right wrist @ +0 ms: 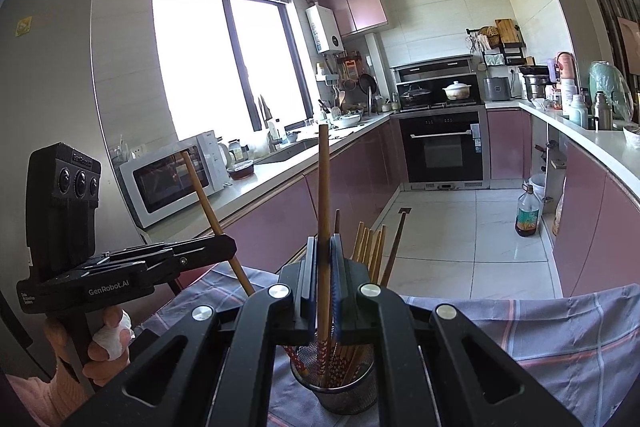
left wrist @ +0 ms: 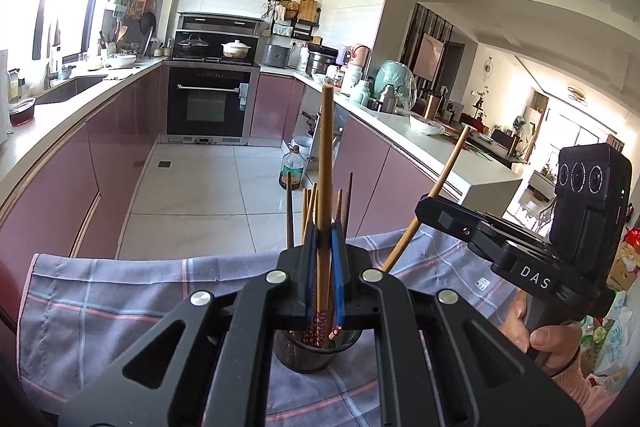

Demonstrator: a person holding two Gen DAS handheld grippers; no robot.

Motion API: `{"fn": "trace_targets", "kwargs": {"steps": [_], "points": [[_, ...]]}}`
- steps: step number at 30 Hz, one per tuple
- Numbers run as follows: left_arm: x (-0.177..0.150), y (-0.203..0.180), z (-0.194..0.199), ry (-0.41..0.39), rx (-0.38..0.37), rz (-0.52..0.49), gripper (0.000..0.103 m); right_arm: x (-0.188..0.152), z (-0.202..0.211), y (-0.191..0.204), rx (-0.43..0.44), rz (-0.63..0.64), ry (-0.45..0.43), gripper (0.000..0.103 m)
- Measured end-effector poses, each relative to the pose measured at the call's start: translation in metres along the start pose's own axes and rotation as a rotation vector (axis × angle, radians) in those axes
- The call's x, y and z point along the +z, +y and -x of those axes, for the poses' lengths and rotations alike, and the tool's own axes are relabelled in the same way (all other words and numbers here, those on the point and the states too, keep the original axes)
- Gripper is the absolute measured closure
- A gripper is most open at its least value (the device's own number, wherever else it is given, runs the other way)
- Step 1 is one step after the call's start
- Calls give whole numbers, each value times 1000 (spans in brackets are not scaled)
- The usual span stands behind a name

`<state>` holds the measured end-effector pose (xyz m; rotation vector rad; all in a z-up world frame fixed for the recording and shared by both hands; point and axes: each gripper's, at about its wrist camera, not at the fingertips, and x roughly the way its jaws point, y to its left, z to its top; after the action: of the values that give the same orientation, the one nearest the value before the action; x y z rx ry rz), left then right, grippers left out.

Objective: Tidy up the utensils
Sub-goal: 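Lower the left gripper's chopstick into the mesh cup while the right gripper brings its chopstick over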

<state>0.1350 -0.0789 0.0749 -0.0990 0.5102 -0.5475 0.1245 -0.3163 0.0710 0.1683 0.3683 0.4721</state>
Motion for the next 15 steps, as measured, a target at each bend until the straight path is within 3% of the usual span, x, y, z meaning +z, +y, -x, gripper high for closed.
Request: {"fn": "trace_targets", "kwargs": {"steps": [15], "points": [[-10,1,-29,108,11,-15,95,-15,-28,-5,-21,-8,99,98]]}}
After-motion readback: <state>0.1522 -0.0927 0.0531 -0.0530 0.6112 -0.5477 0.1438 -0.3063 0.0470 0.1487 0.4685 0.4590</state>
